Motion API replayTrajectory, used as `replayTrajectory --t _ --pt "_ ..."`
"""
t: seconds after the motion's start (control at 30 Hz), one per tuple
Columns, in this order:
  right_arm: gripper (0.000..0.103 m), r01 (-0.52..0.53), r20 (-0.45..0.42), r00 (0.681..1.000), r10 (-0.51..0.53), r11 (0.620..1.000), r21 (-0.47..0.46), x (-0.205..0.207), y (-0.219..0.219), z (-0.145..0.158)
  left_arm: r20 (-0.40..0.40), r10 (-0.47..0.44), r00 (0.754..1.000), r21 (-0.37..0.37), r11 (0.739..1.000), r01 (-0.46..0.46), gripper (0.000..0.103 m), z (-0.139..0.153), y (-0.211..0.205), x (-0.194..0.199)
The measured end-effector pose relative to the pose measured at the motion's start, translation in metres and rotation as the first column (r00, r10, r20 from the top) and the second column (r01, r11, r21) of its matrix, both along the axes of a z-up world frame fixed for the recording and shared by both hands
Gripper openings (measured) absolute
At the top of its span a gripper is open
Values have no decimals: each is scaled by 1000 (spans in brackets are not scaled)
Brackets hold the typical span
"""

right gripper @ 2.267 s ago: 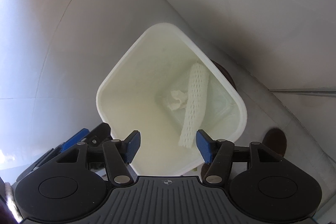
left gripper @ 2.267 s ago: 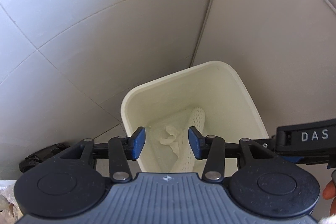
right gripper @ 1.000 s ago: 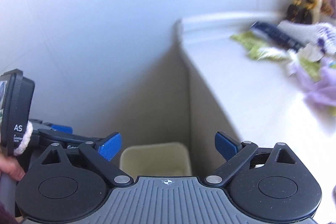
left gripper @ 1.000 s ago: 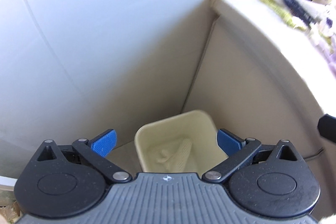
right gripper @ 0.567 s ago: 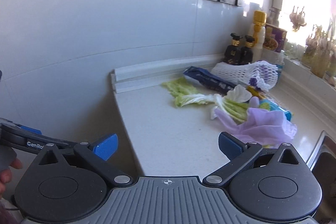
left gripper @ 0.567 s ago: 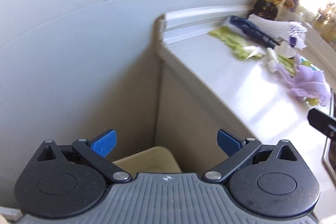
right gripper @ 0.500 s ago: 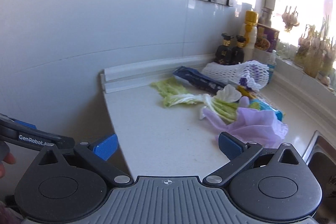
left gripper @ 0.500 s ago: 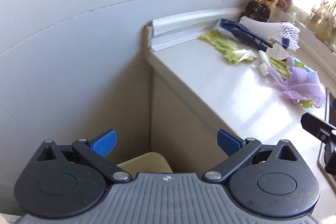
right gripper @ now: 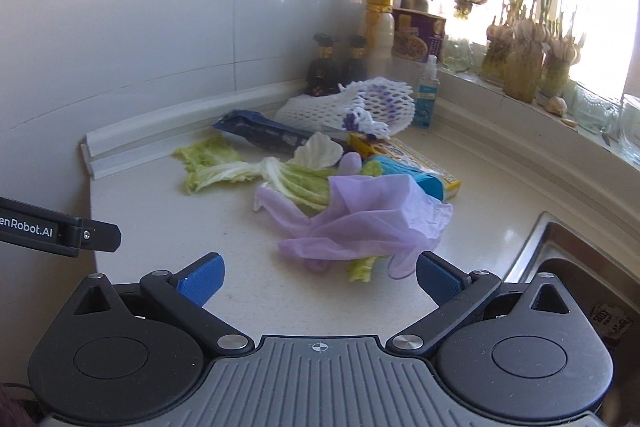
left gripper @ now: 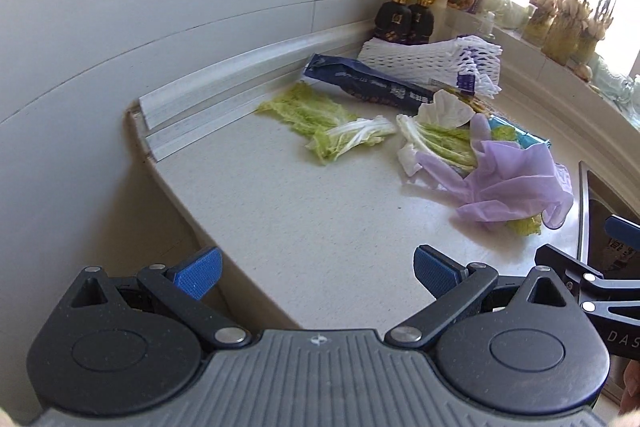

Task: Collect trash
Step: 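Lower left gripper to a cabbage leaf while right gripper reaches the purple glove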

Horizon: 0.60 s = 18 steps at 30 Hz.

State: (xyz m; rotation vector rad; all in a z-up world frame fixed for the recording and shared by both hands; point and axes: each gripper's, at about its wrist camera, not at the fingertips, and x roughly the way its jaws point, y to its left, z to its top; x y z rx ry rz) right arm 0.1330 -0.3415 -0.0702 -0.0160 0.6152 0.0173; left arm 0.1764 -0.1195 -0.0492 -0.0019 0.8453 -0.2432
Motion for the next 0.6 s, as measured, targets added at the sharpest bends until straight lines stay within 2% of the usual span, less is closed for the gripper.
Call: replayTrajectory --t 0.27,0.6 --pt "103 57 -22 998 -56 997 56 15 -36 -14 42 -78 996 -4 997 78 102 -7 -37 22" --pt "102 61 28 998 -64 995 76 21 -53 -23 66 -133 989 -4 991 133 102 -18 -66 41"
